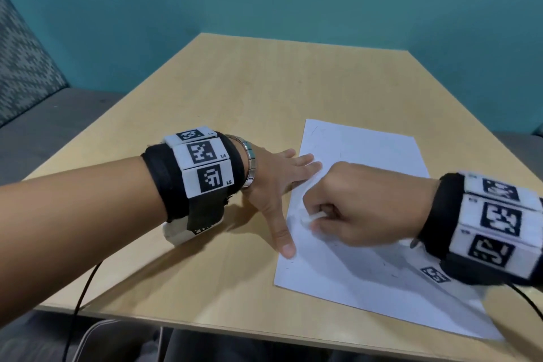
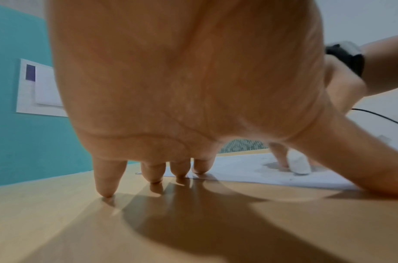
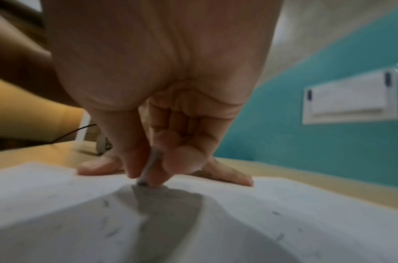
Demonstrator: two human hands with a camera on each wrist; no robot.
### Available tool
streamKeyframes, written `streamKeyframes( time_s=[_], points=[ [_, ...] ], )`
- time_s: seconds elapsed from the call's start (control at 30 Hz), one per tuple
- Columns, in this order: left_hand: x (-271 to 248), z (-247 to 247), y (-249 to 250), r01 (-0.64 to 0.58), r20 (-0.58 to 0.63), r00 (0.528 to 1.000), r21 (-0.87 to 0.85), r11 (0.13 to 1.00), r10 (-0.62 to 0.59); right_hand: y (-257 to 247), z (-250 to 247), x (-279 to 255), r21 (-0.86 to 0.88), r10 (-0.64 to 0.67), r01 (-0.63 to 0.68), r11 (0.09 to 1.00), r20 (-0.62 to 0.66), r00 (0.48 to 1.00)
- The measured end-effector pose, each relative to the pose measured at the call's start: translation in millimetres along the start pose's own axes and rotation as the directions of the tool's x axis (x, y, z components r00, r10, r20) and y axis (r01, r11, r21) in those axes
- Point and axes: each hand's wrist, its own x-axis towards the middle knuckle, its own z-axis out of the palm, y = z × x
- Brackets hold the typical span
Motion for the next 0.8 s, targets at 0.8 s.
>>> streamKeyframes(
  time_s=[0.8],
  points=[
    [-2.0,-3.5,5.1,0.002,0.008,1.0,-0.019,1.0,-0.002,11.6,2.3,6.4,0.185,0.082,-0.088,0.979,0.042,0.996]
  ],
)
